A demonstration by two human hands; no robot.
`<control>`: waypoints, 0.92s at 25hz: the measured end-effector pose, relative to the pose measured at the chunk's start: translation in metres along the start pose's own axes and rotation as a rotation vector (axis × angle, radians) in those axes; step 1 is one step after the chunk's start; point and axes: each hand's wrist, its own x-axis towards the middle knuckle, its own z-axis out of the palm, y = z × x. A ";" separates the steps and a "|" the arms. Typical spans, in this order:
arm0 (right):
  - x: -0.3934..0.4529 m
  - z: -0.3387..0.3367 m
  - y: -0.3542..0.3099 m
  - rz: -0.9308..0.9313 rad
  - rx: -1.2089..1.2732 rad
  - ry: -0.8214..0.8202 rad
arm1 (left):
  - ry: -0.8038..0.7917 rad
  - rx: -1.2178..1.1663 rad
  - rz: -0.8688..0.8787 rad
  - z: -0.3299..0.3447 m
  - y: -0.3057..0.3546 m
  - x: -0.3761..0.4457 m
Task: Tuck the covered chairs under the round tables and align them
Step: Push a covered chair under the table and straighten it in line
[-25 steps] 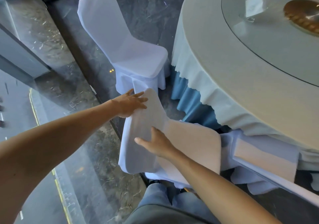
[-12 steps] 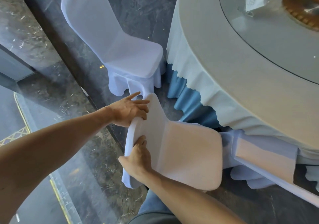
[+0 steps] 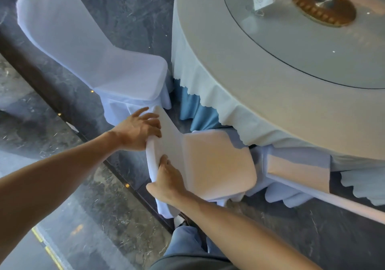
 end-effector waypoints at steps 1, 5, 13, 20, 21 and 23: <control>0.001 -0.005 0.003 0.001 0.002 0.013 | 0.026 0.011 0.035 -0.004 0.001 0.009; -0.003 -0.014 0.013 -0.008 0.010 0.030 | 0.055 -0.050 0.159 -0.018 0.009 0.025; -0.031 0.005 0.004 -0.106 -0.019 -0.065 | 0.014 -0.030 0.245 -0.012 0.015 -0.022; -0.042 0.003 0.008 -0.203 -0.059 -0.048 | 0.048 -0.004 0.273 -0.012 0.021 -0.044; -0.039 0.002 0.011 -0.228 -0.074 -0.026 | 0.053 -0.003 0.262 -0.013 0.022 -0.045; -0.034 -0.008 0.016 -0.256 -0.074 0.003 | 0.063 0.010 0.206 -0.011 0.023 -0.044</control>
